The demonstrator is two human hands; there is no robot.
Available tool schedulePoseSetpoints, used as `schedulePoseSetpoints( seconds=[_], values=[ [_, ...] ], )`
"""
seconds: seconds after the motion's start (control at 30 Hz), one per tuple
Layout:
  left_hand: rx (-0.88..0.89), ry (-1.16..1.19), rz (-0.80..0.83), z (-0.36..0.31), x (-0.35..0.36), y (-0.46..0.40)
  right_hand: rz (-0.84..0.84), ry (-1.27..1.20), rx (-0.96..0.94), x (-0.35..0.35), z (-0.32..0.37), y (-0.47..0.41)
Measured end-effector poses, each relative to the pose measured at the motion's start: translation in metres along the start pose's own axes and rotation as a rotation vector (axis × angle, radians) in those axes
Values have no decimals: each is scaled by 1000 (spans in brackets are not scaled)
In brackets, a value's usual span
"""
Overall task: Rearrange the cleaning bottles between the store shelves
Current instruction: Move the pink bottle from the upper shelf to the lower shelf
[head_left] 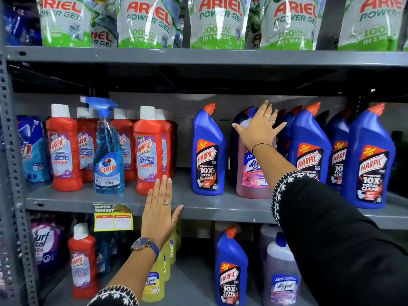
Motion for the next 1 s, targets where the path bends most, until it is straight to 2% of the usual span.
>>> schedulePoseSetpoints(
  seconds=[0.13, 0.33, 0.57, 0.8, 1.0],
  values=[
    [-62, 46, -35, 4, 5, 6, 31, -2, 132, 12, -16, 0],
    [-51, 38, -110, 10, 16, 2, -163, -81, 66, 7, -18, 8],
    [-27, 61, -48, 11, 20, 1, -166, -80, 79, -8, -11, 21],
    [-9, 96, -21, 8, 16, 2, -184, -132, -11, -31, 2, 47],
    [16, 90, -17, 7, 14, 3, -280, -223, -125, -52, 11, 82]
  ],
)
Point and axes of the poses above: each hand's wrist, its own y-axis away from the middle knuckle, its own x-axis out of the palm, z = x × y, the point moved 9 cm from there along -y, towards the middle knuckle, and after that the axes turned 7 degrees about z, right-handed, at the moved point
